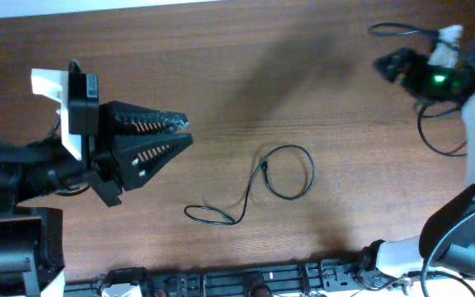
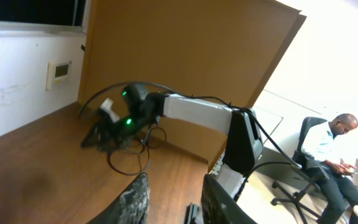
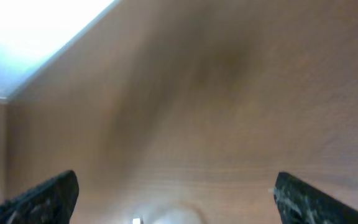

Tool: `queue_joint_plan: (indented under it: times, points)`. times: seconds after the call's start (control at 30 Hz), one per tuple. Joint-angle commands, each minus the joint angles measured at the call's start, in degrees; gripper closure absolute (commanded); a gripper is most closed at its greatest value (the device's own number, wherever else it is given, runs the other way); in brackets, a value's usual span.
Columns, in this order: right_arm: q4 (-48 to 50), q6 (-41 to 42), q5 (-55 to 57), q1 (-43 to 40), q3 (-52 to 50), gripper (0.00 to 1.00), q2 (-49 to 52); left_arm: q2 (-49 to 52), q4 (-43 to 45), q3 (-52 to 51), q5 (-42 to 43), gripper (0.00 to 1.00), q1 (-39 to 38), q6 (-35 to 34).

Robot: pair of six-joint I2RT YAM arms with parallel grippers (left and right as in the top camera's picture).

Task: Untangle cables
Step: 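Move the right gripper down toward the black cable near the table's front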

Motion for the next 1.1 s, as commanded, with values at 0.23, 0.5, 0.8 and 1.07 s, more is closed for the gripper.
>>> queue_joint_plan:
  times: [0.23,0.5,0.8,1.07]
  points:
    - [-10.97,-24.65,5.35,18.88,0.11,0.01,0.09,-0.46,-1.2,0.66,0.66,0.62,0.28,5.09]
    - [-17.16,-31.36,7.34,26.82,-0.22,0.01,0.09,-0.44,-24.09,0.66,-17.94,0.61,0.28,20.76]
    - [-26.14,-49.99,7.34,39.89,-0.22,0.01,-0.26,-0.59,-39.71,0.66,-29.92,0.64,0.28,25.2]
    - [-26.18,-49.42,6.27,45.75,-0.22,0.01,-6.1,-5.38,-54.66,0.13,-43.15,0.72,0.28,26.77]
